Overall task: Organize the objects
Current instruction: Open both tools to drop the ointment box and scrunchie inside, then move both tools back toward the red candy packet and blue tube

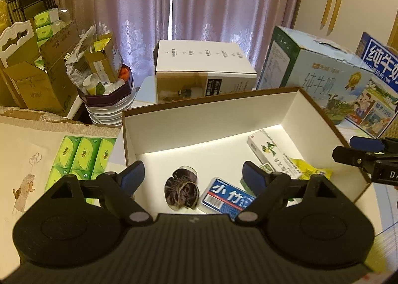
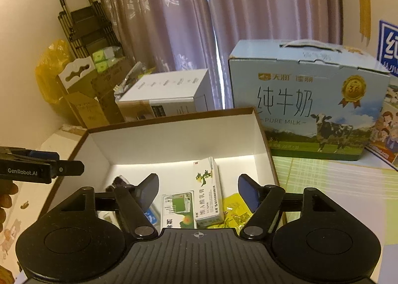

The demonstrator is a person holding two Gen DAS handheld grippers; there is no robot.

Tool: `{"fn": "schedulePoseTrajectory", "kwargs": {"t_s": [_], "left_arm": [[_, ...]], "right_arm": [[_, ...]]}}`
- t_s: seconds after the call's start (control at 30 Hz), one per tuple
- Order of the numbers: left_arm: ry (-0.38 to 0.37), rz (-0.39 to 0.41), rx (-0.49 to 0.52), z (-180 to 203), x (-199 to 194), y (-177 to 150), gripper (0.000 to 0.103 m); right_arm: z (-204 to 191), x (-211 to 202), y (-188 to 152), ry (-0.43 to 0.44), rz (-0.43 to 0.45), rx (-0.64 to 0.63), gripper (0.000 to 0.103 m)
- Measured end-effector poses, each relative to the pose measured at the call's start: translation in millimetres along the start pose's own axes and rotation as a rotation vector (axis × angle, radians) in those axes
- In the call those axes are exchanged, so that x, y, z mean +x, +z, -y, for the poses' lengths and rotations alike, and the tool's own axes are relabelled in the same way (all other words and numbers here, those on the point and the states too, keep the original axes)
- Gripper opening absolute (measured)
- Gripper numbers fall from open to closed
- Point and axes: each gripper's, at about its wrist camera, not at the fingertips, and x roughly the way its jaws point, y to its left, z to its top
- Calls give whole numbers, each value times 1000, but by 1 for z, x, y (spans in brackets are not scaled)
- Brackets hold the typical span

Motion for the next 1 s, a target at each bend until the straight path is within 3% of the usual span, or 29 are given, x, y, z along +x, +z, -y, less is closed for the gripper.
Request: {"fn": "schedulePoseTrajectory", "kwargs": {"t_s": [0.67, 1.0], "left_arm": [[-26, 77, -2, 31, -105, -36, 88], [-57, 72, -8, 45, -137, -66, 88]], "right_arm": [[-24, -103, -33, 11, 54, 29, 71], [-30, -146, -60, -1, 62, 45, 72]]}}
